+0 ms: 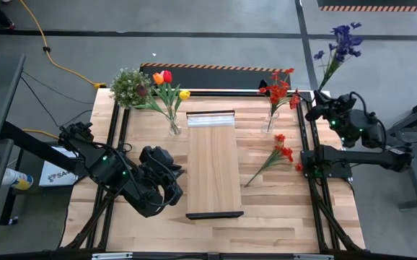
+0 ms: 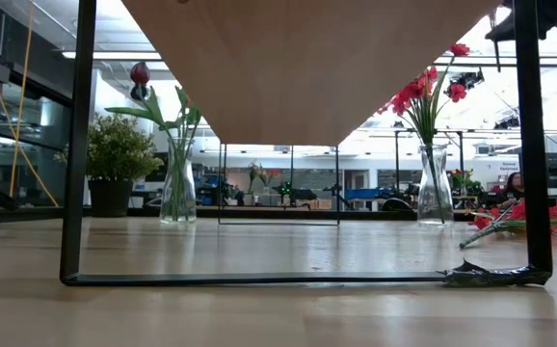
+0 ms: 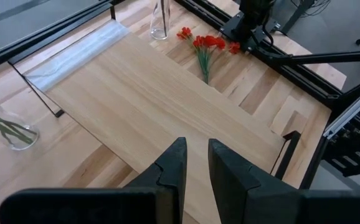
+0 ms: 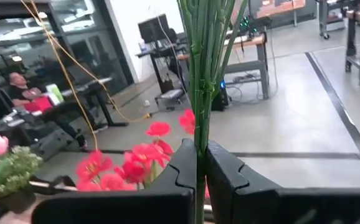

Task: Pick and place flowers into a vace then onto a shelf
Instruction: Put the violet flowers into the right transparent vase

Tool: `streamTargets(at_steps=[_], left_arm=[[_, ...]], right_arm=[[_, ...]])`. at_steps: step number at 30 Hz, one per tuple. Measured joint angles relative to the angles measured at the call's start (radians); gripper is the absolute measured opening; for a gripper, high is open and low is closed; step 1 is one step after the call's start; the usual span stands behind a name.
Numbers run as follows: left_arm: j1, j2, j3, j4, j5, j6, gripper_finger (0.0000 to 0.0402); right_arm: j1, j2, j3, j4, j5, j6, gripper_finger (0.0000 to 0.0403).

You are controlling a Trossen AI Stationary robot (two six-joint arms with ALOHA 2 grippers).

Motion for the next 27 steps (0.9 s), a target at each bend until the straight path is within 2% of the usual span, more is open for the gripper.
streamTargets(at_steps=[12, 27], left_arm=[[0.0, 0.0, 0.0, 0.0, -0.001, 0.007, 0.0101], [0.0, 0.0, 0.0, 0.001, 0.005, 0.023, 0.0101]], right_arm=[[0.0, 0.009, -0.007, -0.196, 0.037, 0.214, 0.0007], [-0.002, 0.009, -0.334, 0.247, 0.051, 0.239, 0.0009]])
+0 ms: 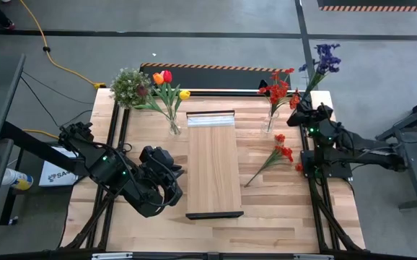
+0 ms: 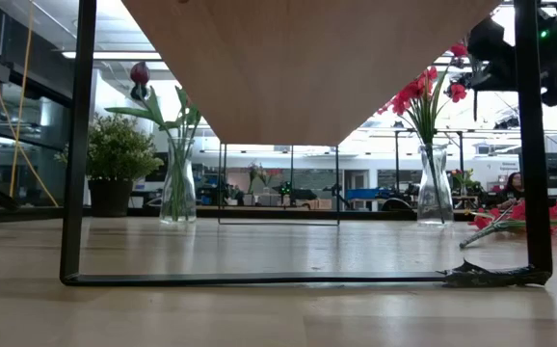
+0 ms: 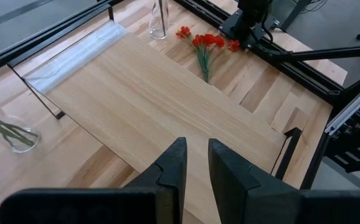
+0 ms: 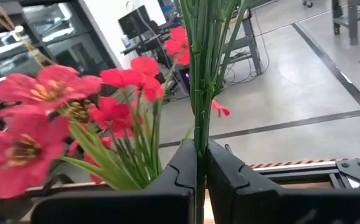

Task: Pick and place flowers into a vace then onto a shelf
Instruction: Put the violet flowers into the right transparent vase

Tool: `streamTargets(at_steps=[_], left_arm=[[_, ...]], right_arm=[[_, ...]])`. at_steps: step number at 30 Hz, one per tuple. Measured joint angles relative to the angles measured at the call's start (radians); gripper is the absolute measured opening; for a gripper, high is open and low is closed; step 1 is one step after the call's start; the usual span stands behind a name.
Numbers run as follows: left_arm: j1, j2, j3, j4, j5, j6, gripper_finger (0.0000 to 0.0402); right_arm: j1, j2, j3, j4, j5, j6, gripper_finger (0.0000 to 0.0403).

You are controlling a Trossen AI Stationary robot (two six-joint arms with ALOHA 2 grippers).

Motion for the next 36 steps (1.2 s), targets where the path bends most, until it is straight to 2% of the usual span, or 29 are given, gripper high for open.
streamTargets(at_steps=[6, 16, 23, 36], left_arm=[[0.0, 0.0, 0.0, 0.001, 0.045, 0.0, 0.0101], [0.0, 0.0, 0.0, 0.0, 0.048, 0.002, 0.0101], [0.0, 0.0, 0.0, 0.0, 0.06, 0.003, 0.0101], [0.0, 0.0, 0.0, 0.0, 0.061, 0.003, 0.0101]], right_arm=[[0.0, 0.0, -0.06, 0.092, 0.03, 0.002, 0.0013], [-0.027, -0.001, -0.227, 0.427, 0.025, 0.0, 0.0017], [-0.09, 0.0, -0.304, 0.697, -0.06, -0.136, 0.0009], [-0.186, 0.039, -0.304, 0.716, -0.162, -0.216, 0.001]])
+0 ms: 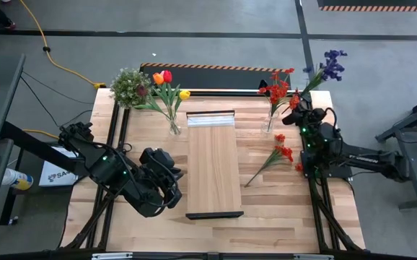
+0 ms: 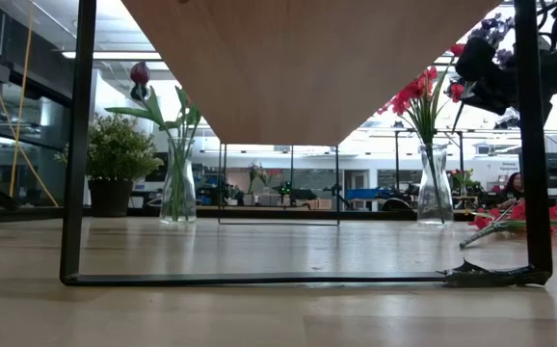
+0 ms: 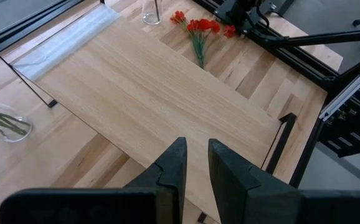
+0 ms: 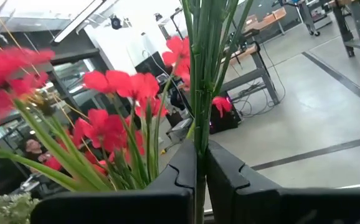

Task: Pick and place flowers into a vace then onto a shelf
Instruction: Put the violet flowers into the right transparent vase

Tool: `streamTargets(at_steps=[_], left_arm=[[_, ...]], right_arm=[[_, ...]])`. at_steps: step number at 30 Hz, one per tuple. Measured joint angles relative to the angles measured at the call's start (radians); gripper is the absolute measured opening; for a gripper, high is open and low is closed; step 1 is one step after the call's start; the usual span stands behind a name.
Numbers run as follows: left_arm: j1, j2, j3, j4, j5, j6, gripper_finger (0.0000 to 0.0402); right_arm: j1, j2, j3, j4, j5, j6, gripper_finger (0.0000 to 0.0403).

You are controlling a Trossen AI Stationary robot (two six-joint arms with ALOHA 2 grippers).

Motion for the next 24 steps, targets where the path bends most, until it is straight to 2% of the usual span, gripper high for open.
streamTargets(at_steps=[6, 12, 24], left_arm=[[0.0, 0.0, 0.0, 0.001, 0.001, -0.026, 0.0101], [0.0, 0.0, 0.0, 0.003, 0.001, -0.03, 0.0101], [0.0, 0.0, 0.0, 0.008, 0.001, -0.03, 0.0101]], right_arm=[[-0.036, 0.092, 0.0, 0.033, -0.039, 0.04, 0.0014], [-0.074, 0.188, 0.0, 0.188, -0.086, -0.019, 0.0009], [-0.123, 0.36, 0.0, 0.29, -0.135, -0.022, 0.001]])
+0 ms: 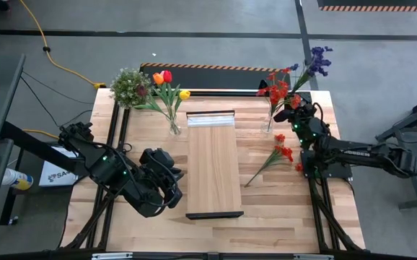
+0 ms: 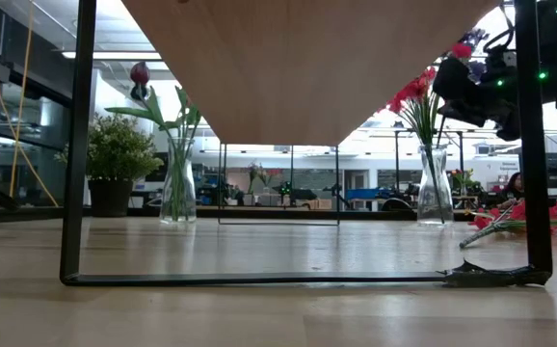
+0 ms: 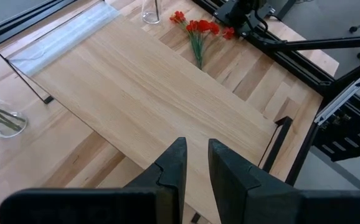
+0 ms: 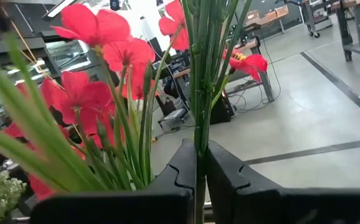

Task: Pick and place flowers into a vace then onto a shelf
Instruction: Put the violet flowers into the right transparent vase

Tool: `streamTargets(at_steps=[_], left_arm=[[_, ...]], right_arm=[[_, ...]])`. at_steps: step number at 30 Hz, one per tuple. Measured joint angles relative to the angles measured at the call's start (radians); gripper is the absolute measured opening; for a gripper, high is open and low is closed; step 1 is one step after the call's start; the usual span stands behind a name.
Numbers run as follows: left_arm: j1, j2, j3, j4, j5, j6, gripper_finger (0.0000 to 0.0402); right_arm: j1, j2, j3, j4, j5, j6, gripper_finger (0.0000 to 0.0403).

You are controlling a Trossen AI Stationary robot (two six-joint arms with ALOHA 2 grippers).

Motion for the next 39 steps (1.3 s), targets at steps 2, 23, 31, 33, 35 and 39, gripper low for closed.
streamTargets(at_steps=[2, 23, 31, 33, 35, 39], left_arm=[[0.0, 0.0, 0.0, 0.0, 0.0, 0.0, 0.0101], [0.0, 0.0, 0.0, 0.0, -0.009, 0.0, 0.0101], [0.0, 0.0, 0.0, 0.0, -0.01, 0.0, 0.0101], [0.0, 0.0, 0.0, 0.0, -0.01, 0.0, 0.0101], [0.0, 0.0, 0.0, 0.0, -0.01, 0.0, 0.0101], [0.0, 0.0, 0.0, 0.0, -0.01, 0.0, 0.0101]], right_arm=[[0.0, 0.017, 0.0, 0.018, 0.0, -0.014, 0.0013], [0.0, 0.113, 0.0, 0.017, -0.042, -0.025, 0.0014], [0.001, 0.113, 0.0, -0.003, -0.088, -0.024, 0.0032], [0.001, 0.113, 0.0, -0.015, -0.106, -0.015, 0.0032], [0.001, 0.113, 0.0, -0.037, -0.123, 0.0, 0.0031], [0.001, 0.113, 0.0, -0.058, -0.153, 0.002, 0.0027]])
